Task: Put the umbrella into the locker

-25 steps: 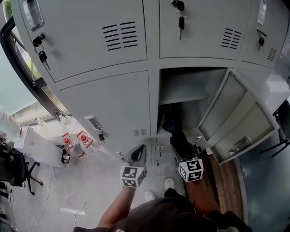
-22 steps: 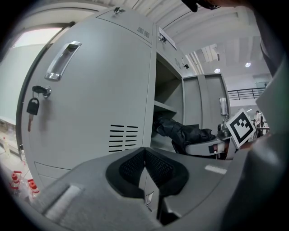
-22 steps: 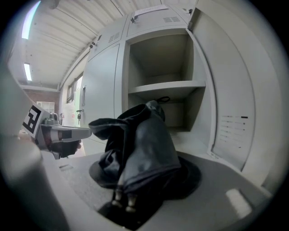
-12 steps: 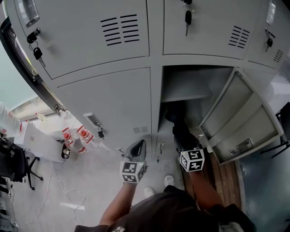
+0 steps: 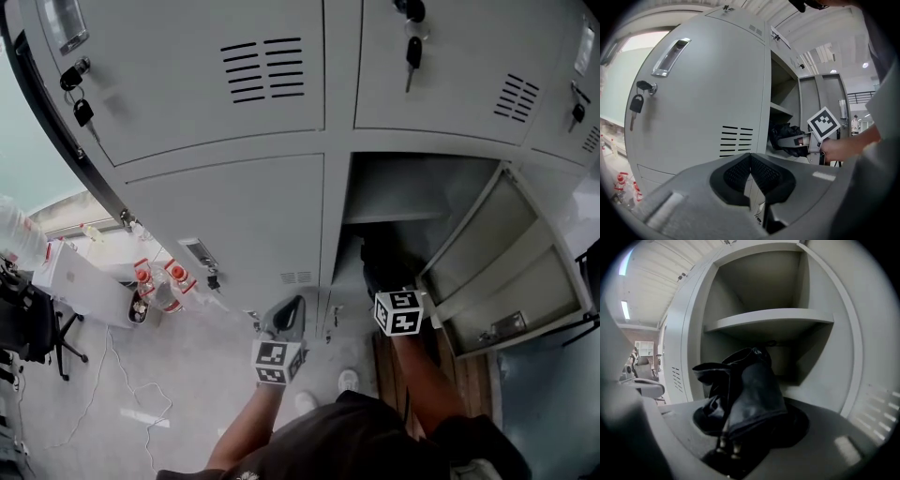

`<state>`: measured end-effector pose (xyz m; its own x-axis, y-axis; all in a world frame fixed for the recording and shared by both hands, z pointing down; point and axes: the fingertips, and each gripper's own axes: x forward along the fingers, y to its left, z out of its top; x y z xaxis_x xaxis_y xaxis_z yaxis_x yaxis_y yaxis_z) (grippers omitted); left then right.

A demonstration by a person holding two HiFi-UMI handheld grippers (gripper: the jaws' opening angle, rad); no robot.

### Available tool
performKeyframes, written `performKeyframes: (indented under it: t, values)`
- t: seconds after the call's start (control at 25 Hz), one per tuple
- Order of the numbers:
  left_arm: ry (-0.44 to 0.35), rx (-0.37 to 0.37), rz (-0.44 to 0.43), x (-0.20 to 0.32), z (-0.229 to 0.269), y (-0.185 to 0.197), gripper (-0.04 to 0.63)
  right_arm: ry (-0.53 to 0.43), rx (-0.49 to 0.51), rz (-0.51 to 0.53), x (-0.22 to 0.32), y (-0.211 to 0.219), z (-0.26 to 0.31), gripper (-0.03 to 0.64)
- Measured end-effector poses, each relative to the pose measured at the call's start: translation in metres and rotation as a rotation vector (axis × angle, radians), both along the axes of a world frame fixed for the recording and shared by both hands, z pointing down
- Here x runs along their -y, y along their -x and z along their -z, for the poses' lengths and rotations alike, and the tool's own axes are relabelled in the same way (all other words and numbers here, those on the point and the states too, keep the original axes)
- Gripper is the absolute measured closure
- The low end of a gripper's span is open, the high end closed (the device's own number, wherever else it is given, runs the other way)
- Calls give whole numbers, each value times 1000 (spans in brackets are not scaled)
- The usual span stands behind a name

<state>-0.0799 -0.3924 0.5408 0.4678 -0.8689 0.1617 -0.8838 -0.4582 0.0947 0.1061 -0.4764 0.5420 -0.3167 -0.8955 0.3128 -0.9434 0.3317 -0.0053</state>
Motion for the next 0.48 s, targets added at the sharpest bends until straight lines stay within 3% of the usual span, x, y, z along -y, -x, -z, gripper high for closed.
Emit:
performKeyframes:
  t: [0.48]
  values:
    - [-39,43,18,6,3,-3,591,66,-55,0,61,1,-4,388]
